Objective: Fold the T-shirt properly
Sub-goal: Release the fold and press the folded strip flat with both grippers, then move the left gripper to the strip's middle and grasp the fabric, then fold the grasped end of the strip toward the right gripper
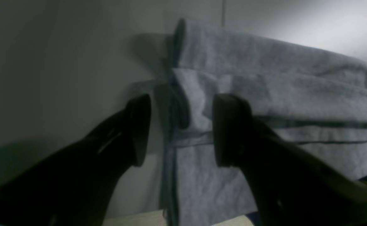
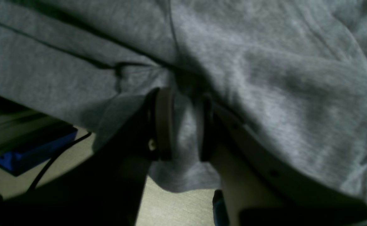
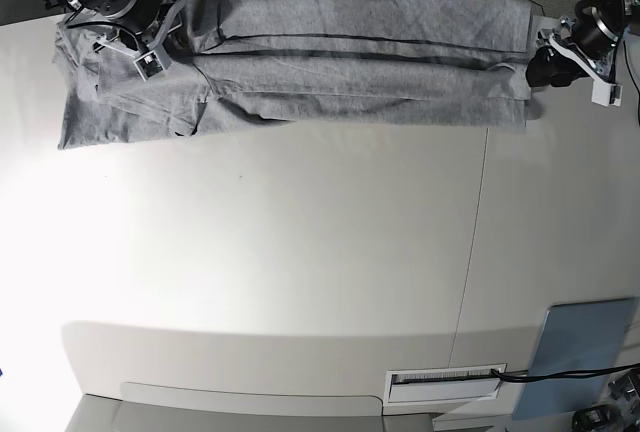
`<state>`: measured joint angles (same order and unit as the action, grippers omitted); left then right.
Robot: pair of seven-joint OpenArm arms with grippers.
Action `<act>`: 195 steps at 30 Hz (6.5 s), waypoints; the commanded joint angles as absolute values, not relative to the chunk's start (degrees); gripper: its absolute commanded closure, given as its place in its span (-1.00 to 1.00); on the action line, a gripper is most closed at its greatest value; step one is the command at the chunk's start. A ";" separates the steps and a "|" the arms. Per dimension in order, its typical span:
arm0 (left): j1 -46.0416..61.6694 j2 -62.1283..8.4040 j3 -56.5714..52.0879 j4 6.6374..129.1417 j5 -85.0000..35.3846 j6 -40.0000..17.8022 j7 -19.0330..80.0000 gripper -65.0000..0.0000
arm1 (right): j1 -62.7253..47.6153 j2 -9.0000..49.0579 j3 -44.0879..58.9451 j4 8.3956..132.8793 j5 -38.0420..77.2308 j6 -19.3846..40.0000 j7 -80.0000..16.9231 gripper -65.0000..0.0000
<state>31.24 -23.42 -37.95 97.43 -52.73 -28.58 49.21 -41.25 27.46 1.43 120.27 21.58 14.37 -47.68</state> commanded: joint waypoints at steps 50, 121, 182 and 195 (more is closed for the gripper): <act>27.16 -23.20 -38.02 108.20 -45.30 -28.34 55.79 1.00 | -41.10 28.12 2.28 121.08 11.90 9.39 -45.41 0.61; 29.93 -12.36 -0.08 117.21 -9.43 -27.62 35.07 -0.04 | -41.12 28.10 11.75 121.08 12.03 8.88 -46.81 0.61; 20.08 -12.43 9.58 111.48 -21.54 -32.77 44.49 0.88 | -41.10 28.12 11.75 121.08 12.40 8.93 -47.81 0.61; 20.08 -12.38 9.63 110.02 -7.20 -28.05 39.09 1.00 | -41.12 28.10 11.75 121.08 12.40 8.93 -47.48 0.61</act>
